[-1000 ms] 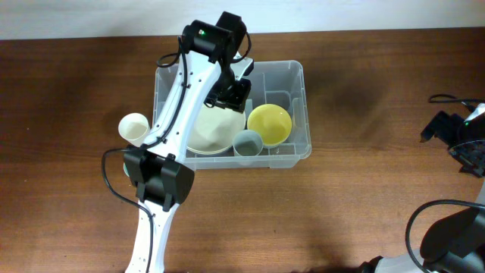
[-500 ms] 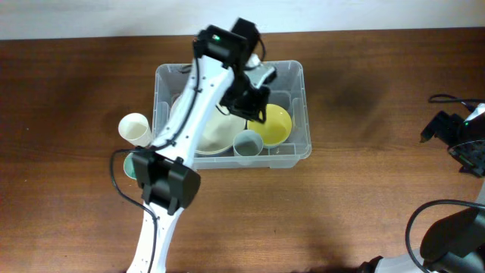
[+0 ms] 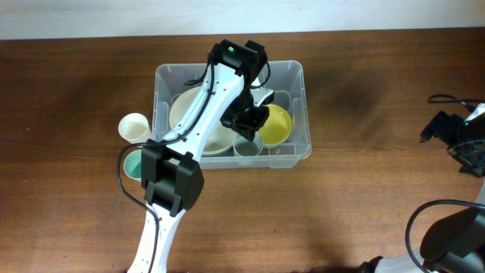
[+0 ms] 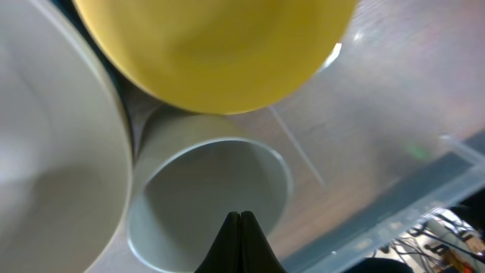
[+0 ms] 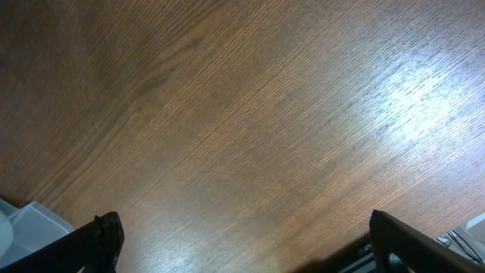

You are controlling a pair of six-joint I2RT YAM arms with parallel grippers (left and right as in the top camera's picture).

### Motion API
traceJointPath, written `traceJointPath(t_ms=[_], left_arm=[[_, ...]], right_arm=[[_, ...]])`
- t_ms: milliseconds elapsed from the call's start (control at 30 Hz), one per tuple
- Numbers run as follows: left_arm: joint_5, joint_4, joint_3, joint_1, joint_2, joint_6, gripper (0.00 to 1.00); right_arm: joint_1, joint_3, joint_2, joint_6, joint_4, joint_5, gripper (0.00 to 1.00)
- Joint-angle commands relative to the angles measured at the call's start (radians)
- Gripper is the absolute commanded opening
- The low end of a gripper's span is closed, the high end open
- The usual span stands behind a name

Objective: Pack container
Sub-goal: 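Lower the grey cup and open the left gripper to release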

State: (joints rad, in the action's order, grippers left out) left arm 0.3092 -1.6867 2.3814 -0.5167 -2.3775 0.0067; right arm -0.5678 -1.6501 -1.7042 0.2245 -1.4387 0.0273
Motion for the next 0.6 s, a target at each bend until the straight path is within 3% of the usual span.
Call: traceJointPath(t_ms=[0, 567], left_arm=[[-0.084, -0.002, -0.033, 0.005, 0.039, -0.002, 0.01], [-0.155, -0.002, -0.098, 0.018, 0.039, -0.023, 0.01]], right_arm=[[-0.002, 0.001, 0.013, -0.007, 0.0, -0.002, 0.99], [-0.002, 0.001, 0.013, -0.008, 0.0, -0.002, 0.99]])
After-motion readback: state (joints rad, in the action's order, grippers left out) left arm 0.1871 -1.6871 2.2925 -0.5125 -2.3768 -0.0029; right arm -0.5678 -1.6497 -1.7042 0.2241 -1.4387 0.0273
